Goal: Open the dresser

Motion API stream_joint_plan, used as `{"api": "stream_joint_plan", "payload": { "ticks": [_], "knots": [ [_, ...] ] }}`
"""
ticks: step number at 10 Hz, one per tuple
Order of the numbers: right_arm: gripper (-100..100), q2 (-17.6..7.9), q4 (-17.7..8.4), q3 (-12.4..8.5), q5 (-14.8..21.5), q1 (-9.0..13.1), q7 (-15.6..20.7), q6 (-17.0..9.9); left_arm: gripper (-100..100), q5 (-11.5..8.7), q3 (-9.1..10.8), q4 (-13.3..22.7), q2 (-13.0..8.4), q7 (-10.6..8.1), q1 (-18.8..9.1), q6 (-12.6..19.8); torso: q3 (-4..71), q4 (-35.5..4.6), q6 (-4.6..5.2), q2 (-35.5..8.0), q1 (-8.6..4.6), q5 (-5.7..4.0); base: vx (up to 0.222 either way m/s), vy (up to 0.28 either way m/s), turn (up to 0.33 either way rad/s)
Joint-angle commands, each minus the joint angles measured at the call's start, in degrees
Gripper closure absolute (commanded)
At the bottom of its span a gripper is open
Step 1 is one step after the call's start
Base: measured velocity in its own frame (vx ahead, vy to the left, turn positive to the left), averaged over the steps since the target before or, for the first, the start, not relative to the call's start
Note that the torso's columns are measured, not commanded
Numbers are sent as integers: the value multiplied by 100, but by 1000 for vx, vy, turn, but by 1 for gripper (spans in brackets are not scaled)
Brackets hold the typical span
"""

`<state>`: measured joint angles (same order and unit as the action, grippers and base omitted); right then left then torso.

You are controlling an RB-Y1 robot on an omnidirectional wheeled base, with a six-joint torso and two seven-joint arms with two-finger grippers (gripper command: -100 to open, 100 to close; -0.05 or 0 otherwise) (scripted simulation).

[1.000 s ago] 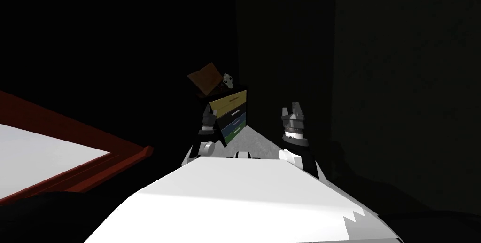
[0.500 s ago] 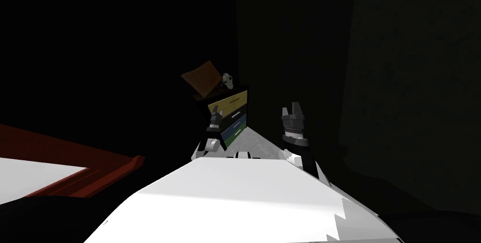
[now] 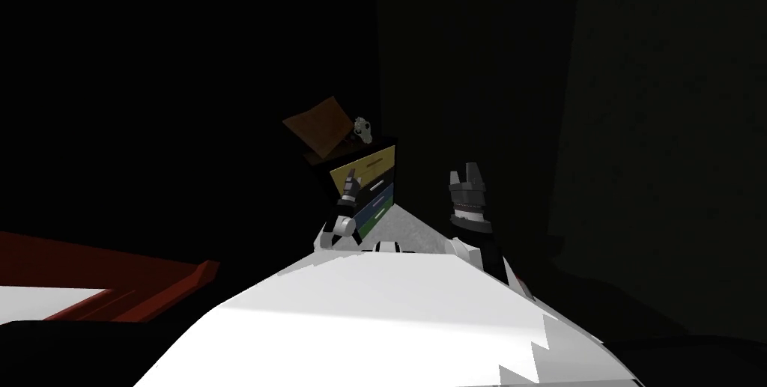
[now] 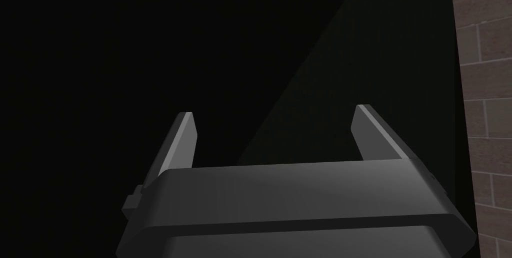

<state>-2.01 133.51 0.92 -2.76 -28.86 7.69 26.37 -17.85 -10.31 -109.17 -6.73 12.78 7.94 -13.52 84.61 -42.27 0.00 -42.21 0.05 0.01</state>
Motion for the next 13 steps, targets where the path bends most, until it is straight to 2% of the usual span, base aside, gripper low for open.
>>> {"api": "stream_joint_plan", "payload": {
  "ticks": [1, 7, 8, 10, 11, 12, 13],
  "knots": [
    [0, 0, 0, 0, 0, 0, 0, 0, -100, -136, -62, 312, -57, 54, -206, 116, -1, 0, -2, -3, 2, 1, 69, 47, -18],
    [0, 0, 0, 0, 0, 0, 0, 0, -100, -499, -305, 997, 101, 319, -784, 645, 1, 0, 0, 1, -2, 0, 82, 45, -30],
    [0, 0, 0, 0, 0, 0, 0, 0, -100, -463, -265, 917, 65, 272, -730, 580, -2, 0, -1, -5, -2, 0, 38, 25, -11],
    [0, 1, 0, 1, 0, 0, 0, 0, -100, -513, -203, 776, 89, 306, -821, 850, -9, -5, -1, -14, -22, -6, 78, -23, 39],
    [0, 1, 0, 1, 0, 0, 0, 0, -100, -505, -220, 806, 76, 296, -793, 773, -1, 0, 0, -3, -20, -6, 39, -16, 8],
    [0, 1, 0, 1, 0, 1, 0, 0, 100, -474, -265, 914, 72, 287, -747, 628, -7, -2, 0, -14, -6, -2, -44, 14, -56],
    [0, 1, 0, 1, 0, 2, 0, 0, 100, -495, -238, 845, 62, 287, -766, 728, -21, -9, 0, -36, 7, 3, -29, 10, -16]
  ]
}}
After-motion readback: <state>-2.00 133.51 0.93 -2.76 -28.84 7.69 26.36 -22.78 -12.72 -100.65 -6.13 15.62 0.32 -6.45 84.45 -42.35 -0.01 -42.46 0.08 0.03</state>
